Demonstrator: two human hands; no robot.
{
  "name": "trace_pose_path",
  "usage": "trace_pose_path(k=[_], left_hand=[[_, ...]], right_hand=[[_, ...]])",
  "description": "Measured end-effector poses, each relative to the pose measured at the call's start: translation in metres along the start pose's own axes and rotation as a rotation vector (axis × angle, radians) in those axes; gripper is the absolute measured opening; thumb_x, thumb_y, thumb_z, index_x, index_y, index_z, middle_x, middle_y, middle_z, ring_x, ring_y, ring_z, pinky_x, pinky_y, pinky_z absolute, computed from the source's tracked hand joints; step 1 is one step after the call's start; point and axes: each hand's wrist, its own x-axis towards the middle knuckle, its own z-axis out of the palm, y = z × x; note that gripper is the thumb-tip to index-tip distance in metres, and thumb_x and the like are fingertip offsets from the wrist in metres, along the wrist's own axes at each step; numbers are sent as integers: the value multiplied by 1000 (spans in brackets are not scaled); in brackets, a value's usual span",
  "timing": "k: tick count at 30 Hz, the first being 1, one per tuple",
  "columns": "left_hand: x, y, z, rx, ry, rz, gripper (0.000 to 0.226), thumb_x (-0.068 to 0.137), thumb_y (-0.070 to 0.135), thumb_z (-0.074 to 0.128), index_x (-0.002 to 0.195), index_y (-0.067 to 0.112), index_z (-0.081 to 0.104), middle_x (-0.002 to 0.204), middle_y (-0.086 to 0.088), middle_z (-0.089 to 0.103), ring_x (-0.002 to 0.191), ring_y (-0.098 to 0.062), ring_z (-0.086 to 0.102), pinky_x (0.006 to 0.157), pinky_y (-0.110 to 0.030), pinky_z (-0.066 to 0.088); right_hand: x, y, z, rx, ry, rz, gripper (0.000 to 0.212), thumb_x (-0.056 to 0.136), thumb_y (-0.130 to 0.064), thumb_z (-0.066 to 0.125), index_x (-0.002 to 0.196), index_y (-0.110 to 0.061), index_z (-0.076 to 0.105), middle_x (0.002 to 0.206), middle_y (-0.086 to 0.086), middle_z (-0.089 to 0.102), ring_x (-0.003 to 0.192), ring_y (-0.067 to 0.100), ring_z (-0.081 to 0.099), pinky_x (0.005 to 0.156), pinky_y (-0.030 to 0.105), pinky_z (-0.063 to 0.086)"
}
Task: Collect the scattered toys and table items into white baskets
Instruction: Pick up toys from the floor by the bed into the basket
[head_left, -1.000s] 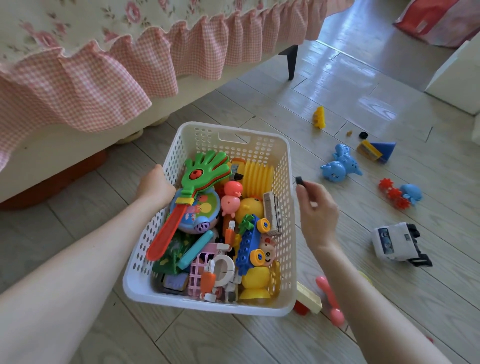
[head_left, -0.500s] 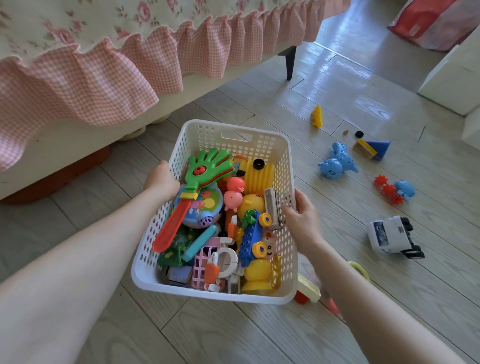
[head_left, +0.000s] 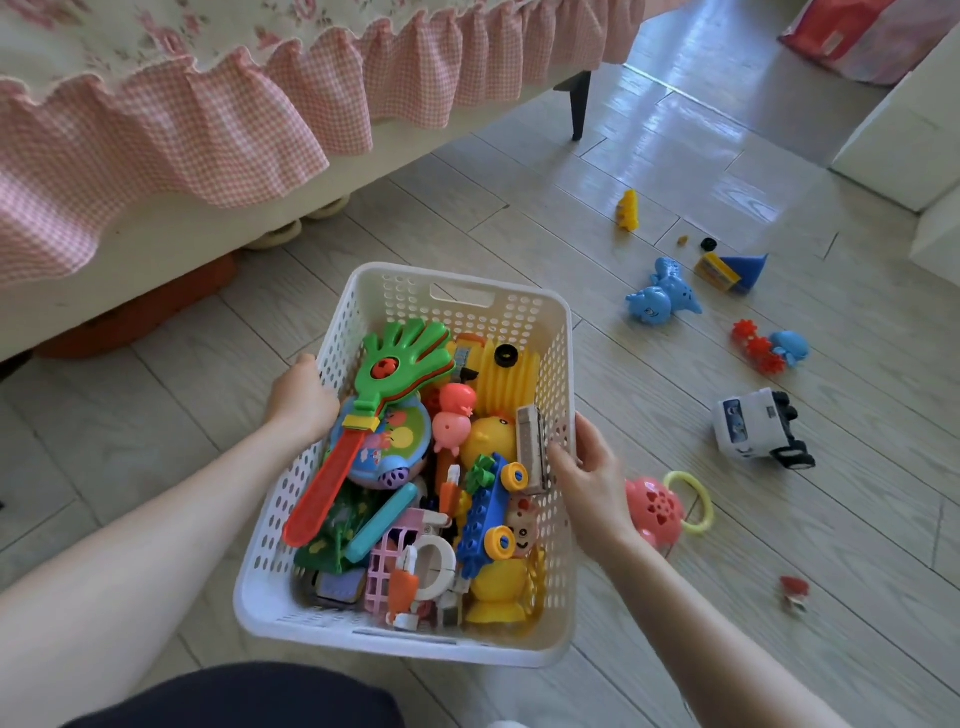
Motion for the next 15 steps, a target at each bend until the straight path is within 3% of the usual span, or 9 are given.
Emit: trace_pose_path(k=[3, 6, 8, 12, 15], left_hand=[[-2, 0, -1, 9, -1, 5, 11, 89, 0, 43, 99, -2, 44, 107, -30, 56, 96, -42, 53, 66, -34, 34], [-4, 1, -1, -7, 2, 2, 14, 88, -1, 43, 102, -2, 45, 106, -29, 55, 95, -41, 53, 65, -35, 35], [-6, 2, -1, -11, 9, 7, 17, 88, -1, 43, 105, -4, 45, 107, -29, 55, 94, -41, 53, 64, -35, 35], [-7, 3, -2, 12, 11, -1, 16, 89, -2, 41, 105, -4, 43, 103, -29, 55, 80, -34, 48, 48, -29, 29], [-6, 2, -2, 20, 10, -8, 12, 90, -1, 40, 102, -2, 42, 102, -28, 55, 76, -31, 45, 49, -32, 28]], right_hand=[[6, 10, -18, -13, 114, 64, 26, 96, -19, 46, 119, -16, 57, 108, 0, 66, 100, 14, 64, 82, 30, 55], [6, 31, -47, -407, 265, 44, 26, 95, -12, 48, 118, -6, 59, 104, 5, 66, 98, 15, 61, 85, 26, 47], [1, 49, -62, -673, 188, 83, 27, 93, -7, 51, 118, -5, 60, 109, 9, 66, 92, 15, 60, 80, 19, 41], [-2, 68, -73, -805, -24, 146, 38, 88, -5, 52, 125, -7, 55, 124, 6, 60, 116, 18, 54, 93, 20, 36], [-2, 71, -72, -897, -127, 171, 37, 84, -9, 55, 121, -8, 56, 115, 4, 62, 104, 18, 58, 88, 27, 44]])
